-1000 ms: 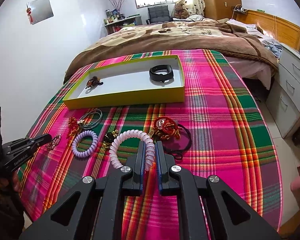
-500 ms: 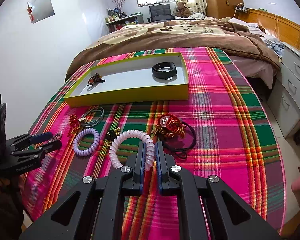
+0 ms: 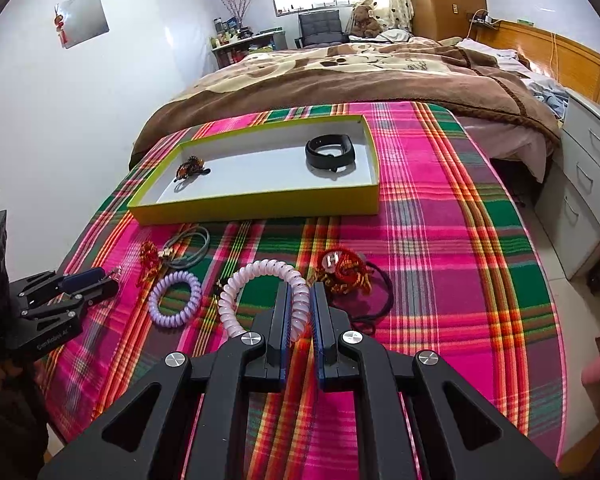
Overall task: Organize jewelry
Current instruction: 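Lift the hair clip with left gripper while right gripper carries coil tie over tray, then open both grippers to drop the hair clip and coil tie into the tray, then withdraw both grippers from the tray back over the remaining jewelry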
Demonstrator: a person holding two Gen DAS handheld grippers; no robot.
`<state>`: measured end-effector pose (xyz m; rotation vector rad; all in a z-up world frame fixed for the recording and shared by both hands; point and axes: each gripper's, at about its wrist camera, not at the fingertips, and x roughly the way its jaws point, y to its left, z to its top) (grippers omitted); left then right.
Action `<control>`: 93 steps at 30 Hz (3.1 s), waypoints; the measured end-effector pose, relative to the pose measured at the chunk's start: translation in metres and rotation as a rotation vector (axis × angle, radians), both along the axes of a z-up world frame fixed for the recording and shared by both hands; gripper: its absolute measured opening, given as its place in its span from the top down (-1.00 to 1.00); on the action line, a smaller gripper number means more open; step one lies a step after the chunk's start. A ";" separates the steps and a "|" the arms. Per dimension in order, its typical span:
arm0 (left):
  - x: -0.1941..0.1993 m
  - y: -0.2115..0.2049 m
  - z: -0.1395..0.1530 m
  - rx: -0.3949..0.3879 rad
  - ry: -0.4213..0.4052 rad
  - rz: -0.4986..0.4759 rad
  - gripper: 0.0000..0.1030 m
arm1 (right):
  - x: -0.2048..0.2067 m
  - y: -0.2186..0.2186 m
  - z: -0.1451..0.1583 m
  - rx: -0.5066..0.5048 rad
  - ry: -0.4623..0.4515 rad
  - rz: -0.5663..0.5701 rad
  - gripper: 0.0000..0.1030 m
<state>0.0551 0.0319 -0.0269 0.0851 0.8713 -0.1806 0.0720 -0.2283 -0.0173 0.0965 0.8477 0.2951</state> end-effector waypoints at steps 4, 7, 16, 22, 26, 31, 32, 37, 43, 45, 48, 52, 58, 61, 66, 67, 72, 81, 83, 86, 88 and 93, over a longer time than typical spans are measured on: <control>0.012 0.003 0.016 -0.019 -0.030 0.002 0.38 | 0.013 0.002 0.009 -0.003 -0.011 -0.002 0.81; 0.025 0.004 0.027 -0.033 -0.042 -0.007 0.37 | 0.027 0.005 0.018 0.007 -0.021 0.002 0.81; 0.080 0.002 0.046 -0.091 -0.065 -0.014 0.37 | 0.090 0.025 0.034 -0.019 -0.036 0.014 0.82; 0.115 -0.006 0.040 -0.105 -0.052 -0.019 0.37 | 0.135 0.032 0.029 -0.019 -0.011 -0.002 0.82; 0.136 -0.013 0.032 -0.110 -0.027 -0.032 0.37 | 0.163 0.040 0.020 -0.022 0.023 0.002 0.81; 0.150 -0.020 0.019 -0.090 0.002 -0.038 0.37 | 0.184 0.049 0.008 -0.036 0.053 0.002 0.81; 0.153 -0.020 0.016 -0.086 0.009 -0.036 0.37 | 0.188 0.052 0.004 -0.044 0.059 0.008 0.81; 0.158 -0.022 0.004 -0.060 0.030 -0.026 0.37 | 0.198 0.061 -0.007 -0.076 0.077 0.022 0.81; 0.163 -0.017 -0.007 -0.089 0.061 -0.016 0.36 | 0.204 0.063 -0.014 -0.093 0.087 0.023 0.81; 0.164 -0.017 -0.010 -0.086 0.066 -0.012 0.36 | 0.205 0.064 -0.016 -0.100 0.090 0.029 0.81; 0.163 -0.018 -0.010 -0.081 0.066 -0.011 0.35 | 0.206 0.066 -0.018 -0.095 0.096 0.034 0.81; 0.163 -0.019 -0.011 -0.099 0.066 -0.010 0.35 | 0.207 0.068 -0.020 -0.108 0.097 0.043 0.81; 0.163 -0.017 -0.010 -0.116 0.064 -0.006 0.35 | 0.205 0.071 -0.024 -0.130 0.093 0.058 0.78; 0.163 -0.017 -0.010 -0.108 0.063 -0.009 0.35 | 0.205 0.072 -0.024 -0.128 0.092 0.055 0.69; 0.161 -0.017 -0.008 -0.126 0.058 -0.009 0.25 | 0.203 0.073 -0.022 -0.116 0.087 0.062 0.37; 0.160 -0.017 -0.007 -0.127 0.054 -0.007 0.24 | 0.202 0.072 -0.022 -0.113 0.083 0.065 0.32; 0.154 -0.016 0.003 -0.169 0.039 0.002 0.22 | 0.194 0.072 -0.016 -0.103 0.066 0.065 0.25; 0.125 -0.013 0.025 -0.199 -0.003 0.004 0.16 | 0.163 0.065 0.007 -0.061 0.018 0.060 0.25; 0.116 -0.011 0.030 -0.203 -0.013 0.005 0.09 | 0.155 0.062 0.013 -0.050 0.006 0.058 0.25; 0.099 -0.007 0.038 -0.209 -0.036 0.012 0.08 | 0.139 0.055 0.020 -0.044 -0.011 0.053 0.25; 0.086 -0.002 0.042 -0.229 -0.050 0.023 0.07 | 0.127 0.049 0.024 -0.039 -0.023 0.051 0.25; 0.054 0.006 0.046 -0.247 -0.080 0.044 0.04 | 0.093 0.027 0.028 -0.024 -0.046 0.021 0.24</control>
